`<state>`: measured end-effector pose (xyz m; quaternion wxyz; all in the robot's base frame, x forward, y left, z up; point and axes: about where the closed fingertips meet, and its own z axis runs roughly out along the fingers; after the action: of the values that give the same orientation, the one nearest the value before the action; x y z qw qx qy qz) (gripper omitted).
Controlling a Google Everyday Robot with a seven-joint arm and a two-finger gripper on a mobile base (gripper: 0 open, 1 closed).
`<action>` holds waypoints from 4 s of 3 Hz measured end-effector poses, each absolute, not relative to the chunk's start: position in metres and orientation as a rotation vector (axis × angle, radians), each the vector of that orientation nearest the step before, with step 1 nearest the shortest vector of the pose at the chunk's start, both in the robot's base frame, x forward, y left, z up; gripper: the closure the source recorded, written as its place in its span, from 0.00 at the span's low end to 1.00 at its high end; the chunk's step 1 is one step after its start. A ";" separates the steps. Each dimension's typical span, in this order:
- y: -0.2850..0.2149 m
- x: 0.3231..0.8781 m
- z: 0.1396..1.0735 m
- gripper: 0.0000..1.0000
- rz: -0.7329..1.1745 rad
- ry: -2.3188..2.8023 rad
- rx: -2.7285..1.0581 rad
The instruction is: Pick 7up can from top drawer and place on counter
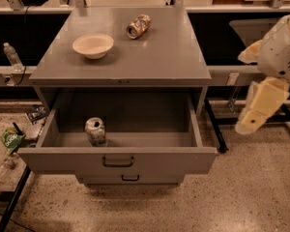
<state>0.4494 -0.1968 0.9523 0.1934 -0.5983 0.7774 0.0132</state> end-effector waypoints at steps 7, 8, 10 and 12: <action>0.002 0.570 0.771 0.00 0.601 1.791 -1.375; 0.064 0.600 0.739 0.00 0.654 1.756 -1.437; 0.077 0.602 0.728 0.00 0.712 1.718 -1.442; 0.117 0.606 0.710 0.00 0.776 1.662 -1.414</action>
Offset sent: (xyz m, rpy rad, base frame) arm 0.0610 0.1121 -0.0873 0.4901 -0.0675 0.0763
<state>0.6064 0.1168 0.7104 0.4011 -0.5591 0.6575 0.3070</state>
